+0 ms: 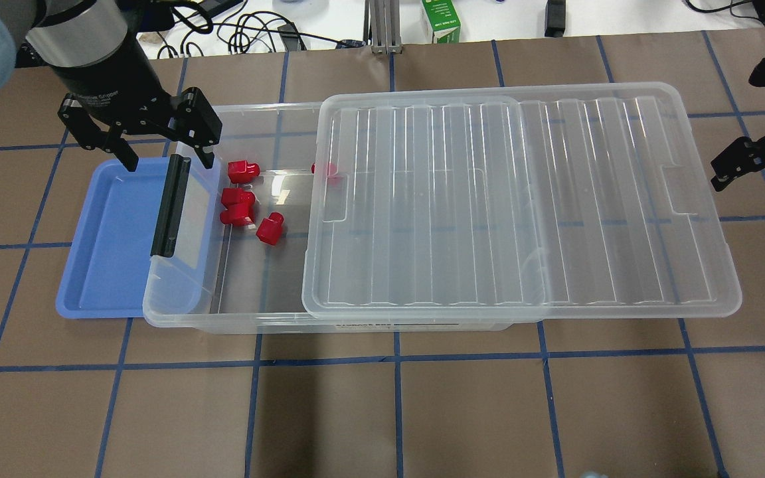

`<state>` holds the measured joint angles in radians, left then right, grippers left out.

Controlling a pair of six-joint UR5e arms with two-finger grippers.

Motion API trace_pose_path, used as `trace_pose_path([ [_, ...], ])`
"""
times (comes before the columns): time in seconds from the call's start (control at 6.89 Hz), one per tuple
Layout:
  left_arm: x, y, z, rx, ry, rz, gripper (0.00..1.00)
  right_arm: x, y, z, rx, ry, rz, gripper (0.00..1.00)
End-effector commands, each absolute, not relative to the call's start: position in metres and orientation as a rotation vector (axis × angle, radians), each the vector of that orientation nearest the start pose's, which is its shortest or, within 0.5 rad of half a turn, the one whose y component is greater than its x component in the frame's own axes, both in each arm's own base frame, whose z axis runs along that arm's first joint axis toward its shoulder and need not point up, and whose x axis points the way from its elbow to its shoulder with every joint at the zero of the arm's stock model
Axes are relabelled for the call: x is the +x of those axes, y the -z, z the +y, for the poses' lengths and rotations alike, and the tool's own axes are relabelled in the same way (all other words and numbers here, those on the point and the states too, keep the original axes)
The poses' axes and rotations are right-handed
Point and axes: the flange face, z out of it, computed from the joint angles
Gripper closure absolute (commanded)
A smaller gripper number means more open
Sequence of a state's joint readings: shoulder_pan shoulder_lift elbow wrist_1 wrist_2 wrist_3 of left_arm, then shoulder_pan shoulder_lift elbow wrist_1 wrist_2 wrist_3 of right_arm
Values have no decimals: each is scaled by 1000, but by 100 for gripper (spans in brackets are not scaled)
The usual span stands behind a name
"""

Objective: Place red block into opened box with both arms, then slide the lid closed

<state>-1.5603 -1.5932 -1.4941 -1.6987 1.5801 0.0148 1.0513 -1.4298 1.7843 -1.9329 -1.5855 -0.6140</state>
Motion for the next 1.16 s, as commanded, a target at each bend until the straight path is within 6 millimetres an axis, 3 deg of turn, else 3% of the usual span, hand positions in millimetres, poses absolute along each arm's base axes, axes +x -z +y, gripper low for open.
trace_pose_path([
  [0.0, -130, -507, -481, 19, -113, 3154, 0, -141, -345, -524, -75, 1, 3148, 0],
  [0.15, -130, -508, -477, 18, -125, 3154, 0, -133, -345, -525, -27, -6, 3145, 0],
  [0.44, -130, -506, -475, 21, -135, 3149, 0, -94, -342, -535, -94, 2, 3134, 0],
  [0.58, -130, -502, -472, 21, -147, 3147, 0, -75, -343, -539, -44, 7, 3135, 0],
  [1.02, -130, -500, -472, 18, -150, 3156, 0, 2, -345, -544, 2, 14, 3137, 0],
])
